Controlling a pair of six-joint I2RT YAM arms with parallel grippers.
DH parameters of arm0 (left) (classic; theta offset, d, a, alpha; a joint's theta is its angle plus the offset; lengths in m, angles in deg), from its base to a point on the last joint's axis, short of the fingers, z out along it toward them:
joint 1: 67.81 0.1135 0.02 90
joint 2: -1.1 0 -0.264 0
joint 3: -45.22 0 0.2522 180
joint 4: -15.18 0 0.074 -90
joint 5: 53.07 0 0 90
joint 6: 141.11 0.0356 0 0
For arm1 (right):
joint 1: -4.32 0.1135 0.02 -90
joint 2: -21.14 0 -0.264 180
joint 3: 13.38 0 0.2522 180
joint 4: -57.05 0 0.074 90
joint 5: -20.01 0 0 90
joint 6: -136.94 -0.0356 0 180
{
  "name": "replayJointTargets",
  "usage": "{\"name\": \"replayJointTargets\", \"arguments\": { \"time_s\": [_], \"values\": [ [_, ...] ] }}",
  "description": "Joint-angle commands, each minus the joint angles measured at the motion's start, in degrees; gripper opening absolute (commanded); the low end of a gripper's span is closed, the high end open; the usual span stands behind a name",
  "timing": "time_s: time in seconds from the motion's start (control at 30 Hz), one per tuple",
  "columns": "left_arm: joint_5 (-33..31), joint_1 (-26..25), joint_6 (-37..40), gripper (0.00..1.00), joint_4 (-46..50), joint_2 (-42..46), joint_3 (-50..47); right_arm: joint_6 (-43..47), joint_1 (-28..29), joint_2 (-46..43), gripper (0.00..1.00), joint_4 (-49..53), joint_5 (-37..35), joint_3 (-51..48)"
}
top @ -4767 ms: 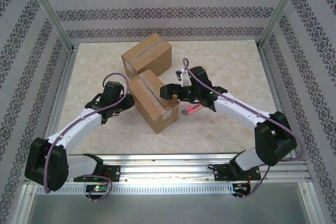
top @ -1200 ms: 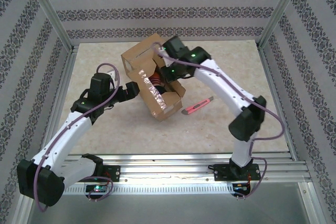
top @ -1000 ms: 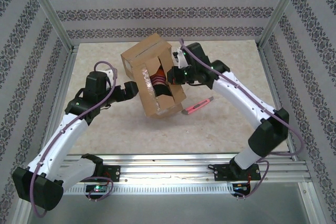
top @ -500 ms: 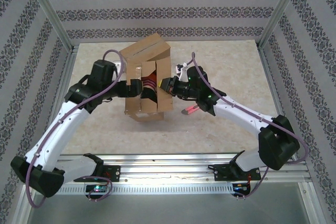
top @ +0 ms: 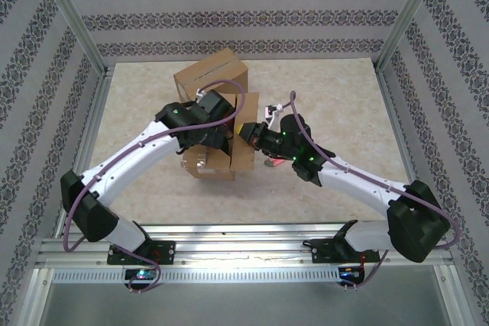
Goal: Unpack the express box
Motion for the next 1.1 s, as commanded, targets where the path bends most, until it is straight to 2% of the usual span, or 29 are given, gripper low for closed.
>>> {"name": "replayJointTargets", "arguments": {
  "time_s": [0.0, 0.2, 0.63, 0.73, 0.83, 0.93, 1.07],
  "values": [
    [-10.46, -2.41, -3.51, 1.00, 8.11, -2.55, 3.13, -1.70, 0.42, -2.19, 0.00, -5.51, -2.85, -1.74],
    [-13.59, -5.16, -5.72, 1.00, 8.71, -5.41, 3.04, -3.26, 0.48, -0.67, 0.00, -8.18, -2.94, -3.45],
    [-14.21, -5.66, -6.63, 0.99, 7.70, -9.73, -0.02, -4.35, 0.55, 0.37, 0.00, -10.23, -2.47, -4.44],
    [-15.42, -5.66, -7.03, 0.85, 8.78, -10.69, 0.76, -4.62, 0.53, 0.28, 0.00, -10.44, -2.49, -4.70],
    [-16.33, -5.65, -7.12, 0.65, 9.60, -10.92, 1.39, -4.72, 0.52, 0.03, 0.00, -10.39, -2.85, -5.10],
    [-16.91, -5.77, -7.24, 0.57, 10.52, -10.82, 1.99, -4.70, 0.54, -0.01, 0.00, -10.14, -3.10, -5.38],
    [-17.26, -5.74, -7.25, 0.42, 11.50, -10.57, 2.52, -4.87, 0.53, -0.12, 0.00, -9.83, -3.64, -5.77]
  ]
}}
